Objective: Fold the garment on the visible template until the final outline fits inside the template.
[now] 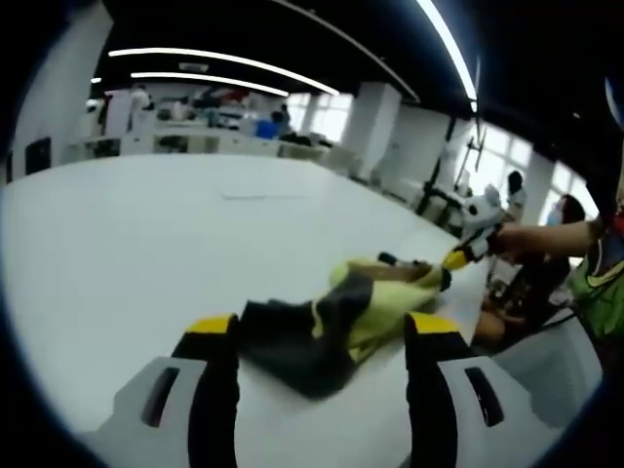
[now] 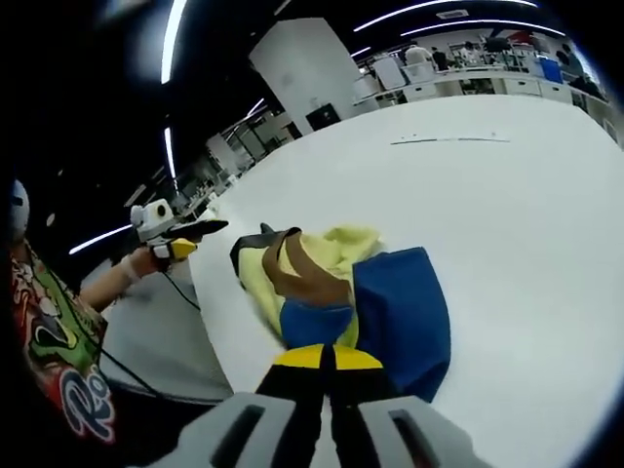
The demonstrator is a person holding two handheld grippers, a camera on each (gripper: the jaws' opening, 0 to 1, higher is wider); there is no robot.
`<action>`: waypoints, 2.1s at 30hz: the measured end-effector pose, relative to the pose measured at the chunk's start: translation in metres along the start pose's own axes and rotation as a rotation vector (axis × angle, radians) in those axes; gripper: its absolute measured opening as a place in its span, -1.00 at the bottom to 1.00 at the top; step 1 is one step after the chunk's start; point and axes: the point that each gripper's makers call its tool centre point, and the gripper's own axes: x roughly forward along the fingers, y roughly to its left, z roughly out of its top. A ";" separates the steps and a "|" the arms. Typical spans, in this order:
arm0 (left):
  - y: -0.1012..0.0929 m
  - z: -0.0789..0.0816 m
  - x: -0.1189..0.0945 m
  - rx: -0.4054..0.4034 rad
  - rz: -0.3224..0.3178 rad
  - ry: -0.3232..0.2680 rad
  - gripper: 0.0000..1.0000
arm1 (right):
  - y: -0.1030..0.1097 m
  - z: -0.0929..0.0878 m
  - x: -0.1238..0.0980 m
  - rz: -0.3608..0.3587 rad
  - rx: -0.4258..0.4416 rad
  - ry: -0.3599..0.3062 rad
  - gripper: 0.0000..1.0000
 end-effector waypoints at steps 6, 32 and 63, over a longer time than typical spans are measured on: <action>0.003 0.006 0.014 0.001 -0.032 0.013 -0.07 | 0.000 -0.009 -0.010 -0.004 -0.001 -0.003 -1.00; -0.020 -0.006 0.092 -0.009 -0.272 0.221 -0.77 | -0.011 -0.030 -0.015 -0.013 0.042 0.019 -1.00; -0.033 -0.033 0.095 -0.092 -0.355 0.336 -0.98 | -0.017 -0.034 -0.015 -0.021 0.052 -0.001 -1.00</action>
